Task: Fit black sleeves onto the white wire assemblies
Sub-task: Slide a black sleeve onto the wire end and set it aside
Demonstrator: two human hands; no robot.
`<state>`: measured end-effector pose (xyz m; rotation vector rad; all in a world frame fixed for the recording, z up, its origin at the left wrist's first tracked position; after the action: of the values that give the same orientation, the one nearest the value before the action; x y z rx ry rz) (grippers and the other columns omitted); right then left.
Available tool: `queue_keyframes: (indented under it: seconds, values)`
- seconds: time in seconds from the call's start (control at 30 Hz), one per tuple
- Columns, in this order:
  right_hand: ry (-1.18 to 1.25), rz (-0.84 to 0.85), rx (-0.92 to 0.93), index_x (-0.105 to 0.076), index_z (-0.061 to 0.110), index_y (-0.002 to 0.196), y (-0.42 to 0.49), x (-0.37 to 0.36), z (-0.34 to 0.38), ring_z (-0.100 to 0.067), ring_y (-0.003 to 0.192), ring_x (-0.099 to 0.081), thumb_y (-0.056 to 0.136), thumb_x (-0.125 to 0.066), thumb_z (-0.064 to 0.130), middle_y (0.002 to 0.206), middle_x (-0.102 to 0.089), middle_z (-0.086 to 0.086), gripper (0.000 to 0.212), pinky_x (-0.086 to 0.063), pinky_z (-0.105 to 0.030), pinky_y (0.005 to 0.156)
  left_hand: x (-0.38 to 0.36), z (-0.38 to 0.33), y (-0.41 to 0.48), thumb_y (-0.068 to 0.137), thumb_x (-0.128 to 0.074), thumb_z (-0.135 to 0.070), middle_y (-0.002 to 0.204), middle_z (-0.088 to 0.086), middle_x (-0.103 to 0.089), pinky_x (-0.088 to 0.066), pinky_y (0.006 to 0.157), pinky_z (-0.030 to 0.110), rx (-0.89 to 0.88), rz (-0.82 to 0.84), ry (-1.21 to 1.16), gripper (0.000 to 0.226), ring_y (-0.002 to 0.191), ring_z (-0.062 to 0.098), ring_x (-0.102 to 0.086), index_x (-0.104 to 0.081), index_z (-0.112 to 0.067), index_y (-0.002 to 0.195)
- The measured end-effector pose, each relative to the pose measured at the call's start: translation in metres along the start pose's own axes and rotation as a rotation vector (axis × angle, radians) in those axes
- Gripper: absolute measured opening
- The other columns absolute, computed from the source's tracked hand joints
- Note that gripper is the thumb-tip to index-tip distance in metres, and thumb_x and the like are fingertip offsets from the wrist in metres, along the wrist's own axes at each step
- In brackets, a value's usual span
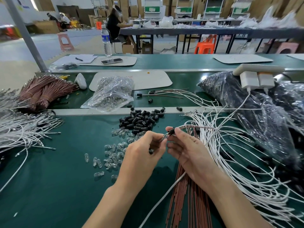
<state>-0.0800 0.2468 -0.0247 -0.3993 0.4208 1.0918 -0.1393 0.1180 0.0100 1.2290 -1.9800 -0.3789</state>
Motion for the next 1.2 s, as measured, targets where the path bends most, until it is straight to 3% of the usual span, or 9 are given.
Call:
queue_keyframes:
  seconds: [0.27, 0.4, 0.57, 0.67, 0.77, 0.87, 1.07, 1.2]
  values:
    - [-0.071, 0.099, 0.007, -0.076, 0.012, 0.115, -0.003, -0.006, -0.001, -0.013, 0.076, -0.066, 0.09, -0.062, 0.033, 0.095, -0.072, -0.007, 0.036, -0.057, -0.025, 0.066, -0.002, 0.003, 0.0, 0.092, -0.065, -0.03, 0.087, -0.019, -0.07, -0.052, 0.072, 0.011, 0.034, 0.009, -0.039, 0.017, 0.081, -0.004, -0.068, -0.07, -0.019, 0.104]
    - [-0.102, 0.111, 0.008, -0.076, 0.013, 0.115, -0.003, -0.006, -0.003, -0.013, 0.075, -0.065, 0.091, -0.062, 0.033, 0.095, -0.072, -0.007, 0.034, -0.057, -0.027, 0.067, -0.004, 0.009, -0.002, 0.092, -0.07, -0.019, 0.089, -0.024, -0.07, -0.056, 0.073, 0.016, 0.064, 0.009, -0.062, 0.019, 0.082, -0.007, -0.069, -0.072, -0.017, 0.11]
    - [-0.125, 0.127, 0.016, -0.075, 0.016, 0.117, -0.003, -0.006, -0.001, -0.013, 0.079, -0.068, 0.093, -0.063, 0.036, 0.099, -0.074, -0.007, 0.034, -0.057, -0.027, 0.069, 0.001, 0.006, 0.0, 0.091, -0.064, -0.032, 0.094, -0.018, -0.073, -0.056, 0.076, 0.019, 0.048, -0.009, -0.032, 0.028, 0.085, -0.006, -0.069, -0.073, -0.019, 0.114]
    - [-0.113, 0.042, 0.051, -0.077, 0.016, 0.112, 0.0, 0.0, 0.001, -0.012, 0.077, -0.068, 0.088, -0.067, 0.041, 0.1, -0.074, -0.009, 0.037, -0.057, -0.025, 0.065, 0.001, 0.003, 0.001, 0.092, -0.065, -0.03, 0.098, -0.018, -0.073, -0.054, 0.079, 0.016, 0.023, -0.011, 0.022, 0.026, 0.089, -0.005, -0.068, -0.073, -0.019, 0.115]
    - [-0.109, -0.05, 0.064, -0.081, 0.014, 0.101, 0.001, 0.006, 0.001, -0.008, 0.071, -0.066, 0.084, -0.069, 0.036, 0.095, -0.075, -0.006, 0.03, -0.055, -0.02, 0.059, -0.001, 0.001, 0.0, 0.093, -0.067, -0.029, 0.101, -0.013, -0.073, -0.056, 0.08, 0.024, 0.004, 0.019, 0.074, 0.026, 0.089, -0.001, -0.068, -0.072, -0.017, 0.116]
    - [-0.102, -0.053, 0.055, -0.081, 0.013, 0.101, 0.001, 0.007, 0.0, -0.007, 0.07, -0.066, 0.085, -0.068, 0.033, 0.094, -0.075, -0.005, 0.029, -0.054, -0.019, 0.057, -0.002, 0.003, 0.0, 0.095, -0.067, -0.027, 0.103, -0.012, -0.074, -0.059, 0.079, 0.031, 0.009, 0.035, 0.087, 0.026, 0.089, 0.0, -0.069, -0.071, -0.018, 0.119]
    - [-0.088, -0.013, 0.022, -0.081, 0.013, 0.101, -0.001, 0.005, 0.001, -0.008, 0.068, -0.064, 0.083, -0.071, 0.032, 0.089, -0.074, -0.003, 0.028, -0.053, -0.019, 0.057, -0.001, 0.005, 0.001, 0.094, -0.069, -0.022, 0.103, -0.013, -0.074, -0.059, 0.081, 0.032, 0.04, 0.031, 0.048, 0.026, 0.092, -0.001, -0.07, -0.072, -0.018, 0.12]
    - [-0.081, -0.086, 0.081, -0.082, 0.022, 0.09, -0.001, 0.009, 0.005, -0.007, 0.069, -0.066, 0.073, -0.078, 0.026, 0.079, -0.071, 0.002, 0.018, -0.053, -0.018, 0.057, -0.004, 0.004, -0.001, 0.098, -0.057, -0.041, 0.105, -0.015, -0.071, -0.058, 0.08, 0.031, 0.077, 0.074, 0.063, 0.034, 0.09, -0.001, -0.068, -0.065, -0.025, 0.127]
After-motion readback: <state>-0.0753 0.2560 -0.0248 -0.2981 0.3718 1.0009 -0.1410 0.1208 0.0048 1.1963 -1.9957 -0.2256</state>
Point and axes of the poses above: each hand's wrist, its own y-axis towards the middle knuckle, its own x-axis out of the back of the hand, z = x × y, the point moved 7 cm from there along y, towards the middle knuckle
